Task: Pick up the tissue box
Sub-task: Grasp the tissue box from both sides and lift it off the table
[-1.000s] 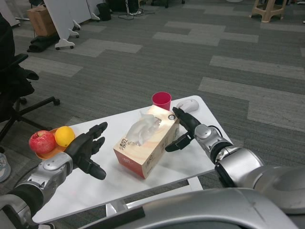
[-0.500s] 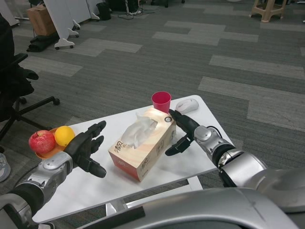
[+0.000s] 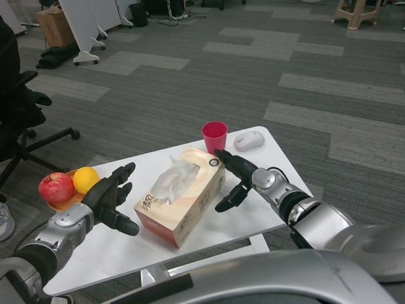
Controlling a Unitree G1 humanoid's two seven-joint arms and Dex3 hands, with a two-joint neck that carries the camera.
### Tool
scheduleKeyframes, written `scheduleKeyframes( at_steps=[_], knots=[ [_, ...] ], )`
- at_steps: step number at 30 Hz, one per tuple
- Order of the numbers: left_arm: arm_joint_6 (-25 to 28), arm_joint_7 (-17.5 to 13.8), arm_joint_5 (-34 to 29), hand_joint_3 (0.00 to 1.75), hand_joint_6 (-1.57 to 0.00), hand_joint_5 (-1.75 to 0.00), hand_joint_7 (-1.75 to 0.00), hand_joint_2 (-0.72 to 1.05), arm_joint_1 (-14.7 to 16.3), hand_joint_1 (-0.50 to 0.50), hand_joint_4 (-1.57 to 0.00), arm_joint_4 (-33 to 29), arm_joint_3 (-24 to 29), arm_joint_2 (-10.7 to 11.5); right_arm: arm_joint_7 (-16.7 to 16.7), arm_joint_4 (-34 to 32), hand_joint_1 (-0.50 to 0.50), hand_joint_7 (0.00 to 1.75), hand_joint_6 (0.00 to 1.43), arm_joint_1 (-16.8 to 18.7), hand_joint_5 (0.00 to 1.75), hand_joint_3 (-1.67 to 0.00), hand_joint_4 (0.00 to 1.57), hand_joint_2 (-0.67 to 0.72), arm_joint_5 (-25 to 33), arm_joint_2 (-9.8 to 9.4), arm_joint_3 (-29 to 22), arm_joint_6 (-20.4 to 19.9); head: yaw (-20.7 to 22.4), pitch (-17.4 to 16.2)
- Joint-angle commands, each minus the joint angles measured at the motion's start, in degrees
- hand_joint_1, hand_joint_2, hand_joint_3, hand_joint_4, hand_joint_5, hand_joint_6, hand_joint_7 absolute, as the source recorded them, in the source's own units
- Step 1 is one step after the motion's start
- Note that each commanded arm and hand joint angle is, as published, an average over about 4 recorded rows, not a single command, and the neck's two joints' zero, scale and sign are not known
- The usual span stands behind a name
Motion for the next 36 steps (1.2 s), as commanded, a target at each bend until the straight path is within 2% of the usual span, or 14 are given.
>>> scheduleKeyframes(
  at_steps=[1, 8, 10, 17, 23, 26, 29, 31, 36],
  knots=[
    [1.6, 0.5, 0.3, 0.07, 0.0, 0.0, 0.0, -0.37, -1.4, 0.5, 0.0, 0.7, -0.3, 0.3, 0.7, -0.4, 0.12, 0.0, 0.0, 0.5, 0.1, -0.56, 0.0, -0.03, 0.0, 0.2, 1.1, 0.4, 0.0, -0.1],
    [3.5, 0.3, 0.6, 0.09, 0.0, 0.0, 0.0, -0.37, -2.3, 0.5, 0.0, 1.2, -3.3, 0.3, 0.8, -0.9, 0.12, 0.0, 0.0, 0.5, 0.12, -0.56, 0.0, -0.03, 0.5, 0.2, 2.2, 0.4, 0.3, -0.2],
    [3.8, 0.4, 0.6, 0.04, 0.0, 0.0, 0.0, -0.37, -2.6, 0.5, 0.0, 1.3, -4.5, 0.3, 0.8, -1.1, 0.12, 0.0, 0.0, 0.5, 0.12, -0.56, 0.0, -0.03, 0.6, 0.22, 2.3, 0.4, 0.3, -0.1],
    [4.8, 0.5, 0.2, 0.09, 0.0, 0.0, 0.0, -0.37, -4.2, 0.5, 0.0, 2.2, -9.2, 0.2, 0.8, -2.0, 0.12, 0.0, 0.0, 0.5, 0.17, -0.56, 0.0, -0.03, 0.6, 0.46, 2.5, 0.4, 0.7, -0.2],
    [5.4, 1.0, -0.5, 0.09, 0.0, 0.0, 0.0, -0.35, -5.7, 0.5, 0.0, 2.7, -13.9, 0.0, 1.0, -2.4, 0.12, 0.0, 0.0, 0.5, 0.15, -0.56, 0.0, -0.03, 0.7, 0.53, 2.8, 0.4, 0.9, -0.3],
    [5.4, 1.3, -1.0, 0.09, 0.0, 0.0, 0.0, -0.28, -6.1, 0.5, 0.0, 2.7, -15.2, -0.1, 1.0, -2.5, 0.12, 0.0, 0.0, 0.5, 0.12, -0.56, 0.0, -0.03, 0.8, 0.59, 2.8, 0.4, 0.9, -0.3],
    [5.4, 1.5, -1.7, 0.09, 0.0, 0.0, 0.0, -0.28, -6.3, 0.5, 0.0, 2.7, -16.2, -0.2, 1.0, -2.7, 0.12, 0.0, 0.0, 0.5, 0.19, -0.56, 0.0, -0.03, 0.8, 0.64, 2.8, 0.4, 0.8, -0.3],
    [5.4, 1.7, -2.2, 0.09, 0.0, 0.0, 0.0, -0.28, -6.3, 0.5, 0.0, 2.7, -16.7, -0.2, 1.0, -2.8, 0.12, 0.0, 0.0, 0.5, 0.15, -0.52, 0.0, -0.03, 0.8, 0.64, 2.9, 0.4, 0.8, -0.3],
    [5.4, 2.2, -3.3, 0.09, 0.0, 0.0, 0.0, -0.28, -6.6, 0.5, 0.0, 2.7, -18.3, -0.3, 1.2, -3.2, 0.12, 0.0, 0.0, 0.5, 0.15, -0.56, 0.0, -0.03, 0.8, 0.66, 3.2, 0.4, 1.2, -0.2]
  ],
)
